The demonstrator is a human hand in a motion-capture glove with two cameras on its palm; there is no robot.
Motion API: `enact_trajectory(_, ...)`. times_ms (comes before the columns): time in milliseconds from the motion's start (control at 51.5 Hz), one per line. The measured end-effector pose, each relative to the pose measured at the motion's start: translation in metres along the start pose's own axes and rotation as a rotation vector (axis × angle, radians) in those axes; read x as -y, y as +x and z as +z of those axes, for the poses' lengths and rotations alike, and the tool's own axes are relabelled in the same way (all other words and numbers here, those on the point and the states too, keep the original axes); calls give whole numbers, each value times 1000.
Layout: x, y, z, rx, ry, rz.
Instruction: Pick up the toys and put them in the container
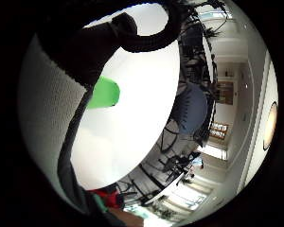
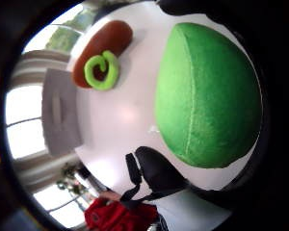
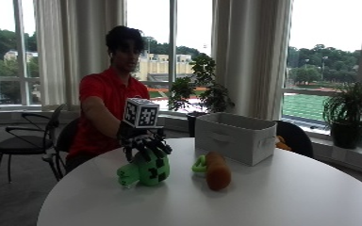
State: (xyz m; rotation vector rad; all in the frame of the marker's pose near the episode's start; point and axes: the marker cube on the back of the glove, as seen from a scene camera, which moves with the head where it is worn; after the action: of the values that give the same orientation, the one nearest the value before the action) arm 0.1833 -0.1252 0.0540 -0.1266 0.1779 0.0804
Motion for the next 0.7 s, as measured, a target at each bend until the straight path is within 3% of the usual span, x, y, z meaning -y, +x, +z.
enact_trajectory(428,9,-11,18,74,-53,-66)
enact_trajectory(700,6,-18,28,-15,-133,-117)
